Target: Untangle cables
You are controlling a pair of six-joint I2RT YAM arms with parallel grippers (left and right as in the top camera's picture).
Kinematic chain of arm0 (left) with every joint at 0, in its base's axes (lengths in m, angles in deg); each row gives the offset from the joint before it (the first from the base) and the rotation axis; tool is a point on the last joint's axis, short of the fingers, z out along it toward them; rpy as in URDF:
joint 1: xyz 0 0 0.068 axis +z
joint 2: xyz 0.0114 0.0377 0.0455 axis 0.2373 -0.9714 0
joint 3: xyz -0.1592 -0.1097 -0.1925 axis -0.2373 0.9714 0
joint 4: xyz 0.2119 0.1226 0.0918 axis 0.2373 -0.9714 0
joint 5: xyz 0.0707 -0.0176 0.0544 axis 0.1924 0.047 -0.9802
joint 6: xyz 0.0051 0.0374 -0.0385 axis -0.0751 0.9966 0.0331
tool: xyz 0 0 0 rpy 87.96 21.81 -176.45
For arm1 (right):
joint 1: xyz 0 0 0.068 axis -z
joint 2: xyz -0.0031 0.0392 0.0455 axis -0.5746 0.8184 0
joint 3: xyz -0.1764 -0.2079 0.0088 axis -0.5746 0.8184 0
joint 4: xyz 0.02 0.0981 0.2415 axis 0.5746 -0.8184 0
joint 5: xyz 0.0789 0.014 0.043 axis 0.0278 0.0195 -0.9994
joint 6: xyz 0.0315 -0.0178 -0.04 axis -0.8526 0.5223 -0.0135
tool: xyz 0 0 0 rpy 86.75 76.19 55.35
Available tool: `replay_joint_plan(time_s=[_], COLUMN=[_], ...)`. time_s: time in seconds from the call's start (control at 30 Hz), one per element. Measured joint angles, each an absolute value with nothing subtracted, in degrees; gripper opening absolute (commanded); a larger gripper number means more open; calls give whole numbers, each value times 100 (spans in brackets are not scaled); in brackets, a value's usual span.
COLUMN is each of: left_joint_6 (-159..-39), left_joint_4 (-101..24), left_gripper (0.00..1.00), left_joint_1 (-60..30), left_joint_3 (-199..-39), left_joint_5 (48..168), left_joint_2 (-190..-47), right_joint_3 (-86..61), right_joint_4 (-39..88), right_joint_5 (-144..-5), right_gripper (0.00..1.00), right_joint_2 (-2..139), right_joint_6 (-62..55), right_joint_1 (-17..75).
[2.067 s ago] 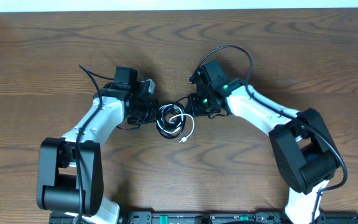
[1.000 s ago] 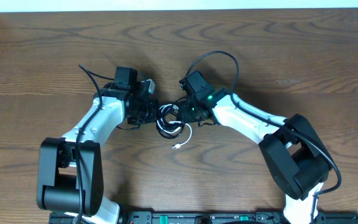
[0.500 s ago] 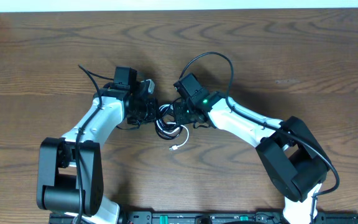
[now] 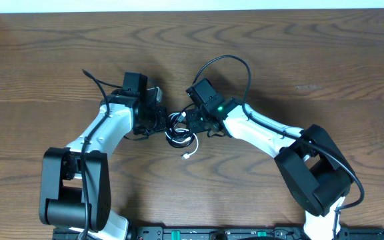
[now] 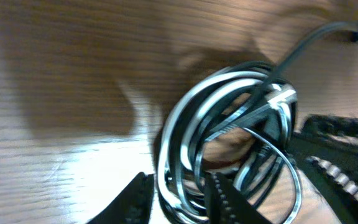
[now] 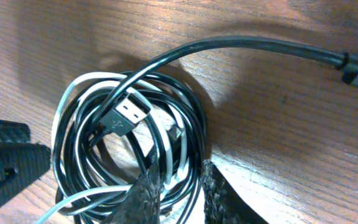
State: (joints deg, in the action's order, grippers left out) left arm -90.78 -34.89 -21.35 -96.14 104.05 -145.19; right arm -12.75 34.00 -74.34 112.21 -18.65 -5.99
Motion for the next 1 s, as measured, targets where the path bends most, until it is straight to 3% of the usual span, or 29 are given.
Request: replay_joint_plan(time_s=[1.0], left_joint_6=[-9751], left_joint_4=[-2932], left_gripper=[37], left_joint_1=[-2299], left_joint_3=[-9579], left_joint_5=[10469], left_joint_2=[-15002], right_joint_3=[-1275], right_joint_4=[3461], right_joint_5=[-7351], right_gripper=[19], right_joint_2=[11221], right_joint_6=[-1863], right_joint_1=[-599])
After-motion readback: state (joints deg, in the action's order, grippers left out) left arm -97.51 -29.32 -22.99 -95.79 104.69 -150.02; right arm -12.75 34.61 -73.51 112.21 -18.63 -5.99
